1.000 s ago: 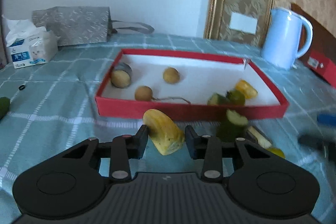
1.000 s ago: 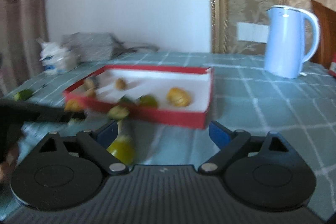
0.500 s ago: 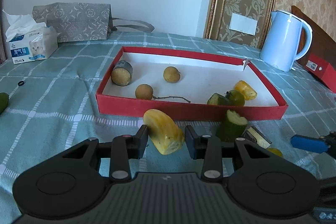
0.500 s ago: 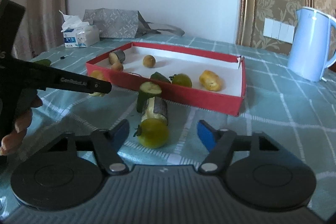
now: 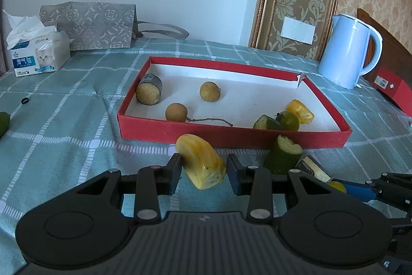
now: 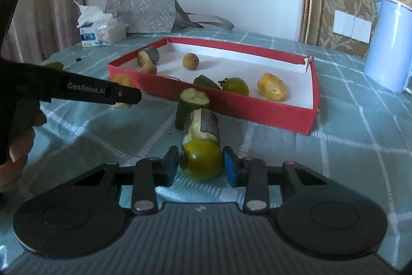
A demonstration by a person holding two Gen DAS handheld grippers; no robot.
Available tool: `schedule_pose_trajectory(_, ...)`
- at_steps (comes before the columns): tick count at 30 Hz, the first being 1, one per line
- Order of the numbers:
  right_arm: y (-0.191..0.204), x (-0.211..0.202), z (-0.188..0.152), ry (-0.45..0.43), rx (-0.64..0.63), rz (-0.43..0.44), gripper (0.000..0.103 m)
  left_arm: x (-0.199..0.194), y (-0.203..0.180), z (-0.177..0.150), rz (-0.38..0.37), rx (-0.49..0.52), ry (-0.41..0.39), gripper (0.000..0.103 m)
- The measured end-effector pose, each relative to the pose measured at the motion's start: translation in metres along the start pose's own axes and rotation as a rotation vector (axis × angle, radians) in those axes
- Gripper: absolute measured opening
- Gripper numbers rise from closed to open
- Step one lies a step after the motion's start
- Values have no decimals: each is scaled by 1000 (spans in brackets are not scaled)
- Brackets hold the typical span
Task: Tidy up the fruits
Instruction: 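Grasp the yellow-green round fruit with the right tool while the left tool holds yellow fruit, then carry the yellow fruit piece into the red tray and open the left tool while right holds fruit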
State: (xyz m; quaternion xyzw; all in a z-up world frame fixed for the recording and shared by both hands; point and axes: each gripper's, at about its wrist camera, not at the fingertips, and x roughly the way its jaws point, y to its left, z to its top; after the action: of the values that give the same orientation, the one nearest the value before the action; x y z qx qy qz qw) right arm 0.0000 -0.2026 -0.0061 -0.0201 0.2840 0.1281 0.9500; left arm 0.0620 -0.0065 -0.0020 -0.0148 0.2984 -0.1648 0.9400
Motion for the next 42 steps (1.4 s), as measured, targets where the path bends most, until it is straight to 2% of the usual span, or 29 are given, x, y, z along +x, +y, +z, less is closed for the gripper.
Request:
schedule_pose_trajectory(5, -11, -11, 1, -67, 47, -38, 34, -3, 0, 0, -11, -1, -14, 37)
schedule_pose_trajectory(9, -31, -21, 3, -128, 146, -83, 34, -10, -1, 0, -19, 3, -52, 37)
schedule_pose_trajectory(14, -52, -18, 2, -122, 243, -100, 34, -9, -5, -1, -9, 26, -38, 37)
schedule_pose_trajectory(16, -55, -17, 2, -123, 256, -88, 34, -8, -5, -2, -19, 23, -28, 37)
schedule_pose_trajectory(18, -55, -19, 1, -133, 255, -88, 34, -6, -8, -2, 14, 38, -34, 37)
schedule_pose_trajectory(20, -53, -20, 1, -139, 251, -79, 34, -2, -10, -2, 14, 42, -18, 37)
schedule_pose_trajectory(23, -52, -22, 1, -151, 249, -76, 34, 5, -10, -1, 16, 25, 25, 51)
schedule_pose_trajectory(26, -51, -24, 1, -162, 244, -77, 34, 10, -7, -1, 22, 1, 43, 52)
schedule_pose_trajectory(27, -51, -24, 1, -161, 244, -74, 34, 13, -6, -1, 28, -2, 53, 51)
schedule_pose_trajectory(29, -50, -24, 1, -161, 244, -66, 34, 13, -4, -2, 33, -8, 51, 38)
schedule_pose_trajectory(35, -51, -26, 1, -172, 249, -57, 34, 9, -2, -3, 33, -11, 40, 33)
schedule_pose_trajectory(42, -51, -27, 0, -179, 248, -66, 34, -2, -3, 0, 56, 1, -20, 30)
